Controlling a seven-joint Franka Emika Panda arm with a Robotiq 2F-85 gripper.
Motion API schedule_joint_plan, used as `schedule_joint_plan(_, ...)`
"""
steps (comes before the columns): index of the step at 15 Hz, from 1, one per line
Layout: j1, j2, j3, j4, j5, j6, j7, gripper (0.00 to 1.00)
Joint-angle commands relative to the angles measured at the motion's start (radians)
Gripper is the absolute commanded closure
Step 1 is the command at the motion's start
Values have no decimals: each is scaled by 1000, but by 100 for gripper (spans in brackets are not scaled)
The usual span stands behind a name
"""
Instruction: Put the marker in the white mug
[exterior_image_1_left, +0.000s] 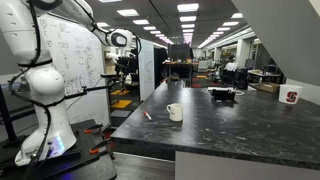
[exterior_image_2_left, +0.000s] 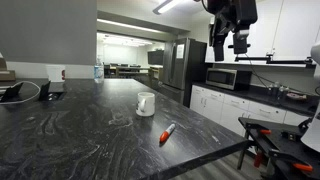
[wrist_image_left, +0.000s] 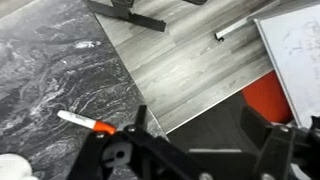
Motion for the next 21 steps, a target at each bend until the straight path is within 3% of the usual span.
schedule_joint_plan(1, -6, 0, 6, 2, 1, -2, 0, 0)
schedule_joint_plan(16, -6, 0, 6, 2, 1, -2, 0, 0)
schedule_joint_plan(21, -27, 19, -6, 0, -23, 78, 6, 0)
